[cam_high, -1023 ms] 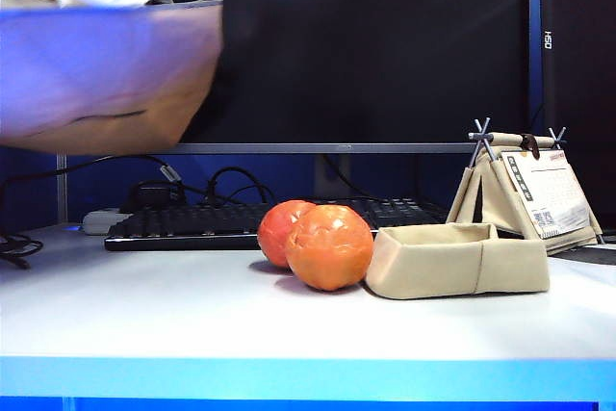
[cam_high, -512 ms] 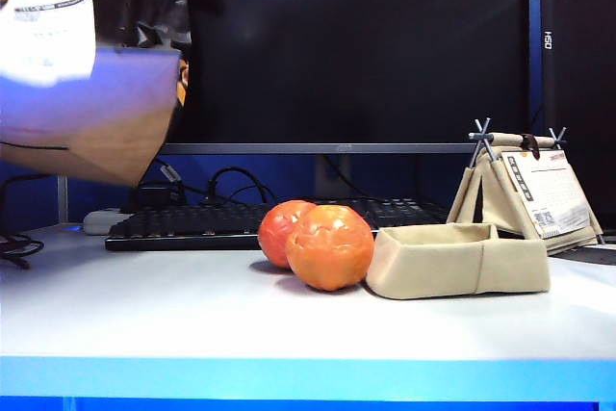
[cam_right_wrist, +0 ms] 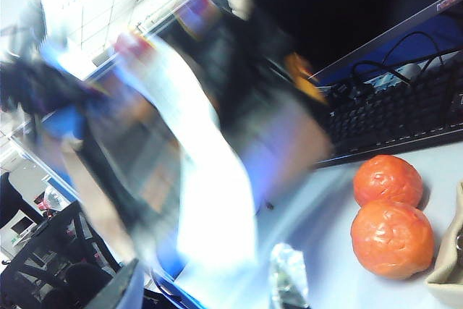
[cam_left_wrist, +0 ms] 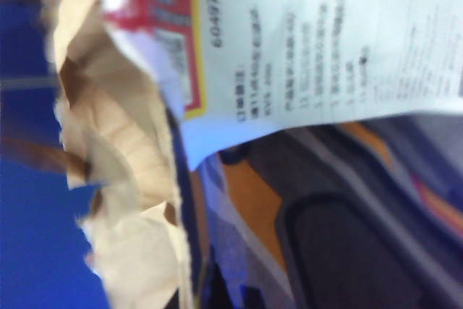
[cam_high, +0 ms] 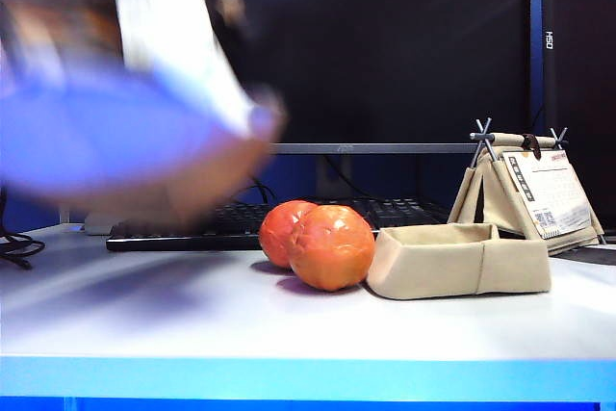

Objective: Open the paper bag and put two oranges into the paper bag.

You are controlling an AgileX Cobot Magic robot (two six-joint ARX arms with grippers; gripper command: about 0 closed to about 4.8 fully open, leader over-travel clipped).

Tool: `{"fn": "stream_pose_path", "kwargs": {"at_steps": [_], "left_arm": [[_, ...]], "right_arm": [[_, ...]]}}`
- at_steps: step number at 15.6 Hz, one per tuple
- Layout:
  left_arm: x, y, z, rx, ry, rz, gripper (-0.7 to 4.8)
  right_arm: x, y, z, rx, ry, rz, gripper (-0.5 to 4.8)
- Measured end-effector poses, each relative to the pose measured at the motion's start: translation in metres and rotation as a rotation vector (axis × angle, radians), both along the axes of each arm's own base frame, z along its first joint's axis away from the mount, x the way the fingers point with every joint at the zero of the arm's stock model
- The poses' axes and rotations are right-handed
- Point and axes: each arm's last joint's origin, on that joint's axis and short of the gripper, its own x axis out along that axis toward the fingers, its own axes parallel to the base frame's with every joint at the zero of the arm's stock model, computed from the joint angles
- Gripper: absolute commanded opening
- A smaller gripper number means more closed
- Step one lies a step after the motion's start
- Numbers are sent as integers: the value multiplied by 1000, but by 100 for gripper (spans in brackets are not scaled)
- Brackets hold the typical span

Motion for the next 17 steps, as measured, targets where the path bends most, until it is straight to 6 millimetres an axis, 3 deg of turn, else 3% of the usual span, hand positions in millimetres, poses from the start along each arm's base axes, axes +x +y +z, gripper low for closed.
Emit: {"fn": "stream_pose_path", "kwargs": {"at_steps": [2, 3, 5, 7, 8, 11, 12, 15, 17], "left_arm": [[13, -1, -33, 137, 50, 77, -6], [12, -3, -40, 147, 64, 77, -6], [15, -4, -47, 119, 56, 103, -5], [14, -6, -45, 68, 33, 116, -5], [11, -9, -45, 7, 42, 116, -6], [11, -10, -46, -77, 49, 154, -5], [12, -10, -51, -87, 56, 169, -6], [14, -11, -80, -24, 124, 180, -5], [16, -12, -100, 10, 158, 182, -6]], "right_arm": [[0, 0, 0, 0, 0, 1, 225], [0, 0, 0, -2, 3, 7, 247], [4, 2, -7, -20, 88, 50, 299], [13, 4, -15, -36, 213, 79, 392], [22, 7, -13, -68, 291, 127, 392], [53, 13, 30, -243, 240, 187, 392], [72, 18, 47, -325, 250, 210, 391], [107, 40, 70, -446, 295, 326, 391], [126, 58, 73, -514, 273, 377, 391]]}}
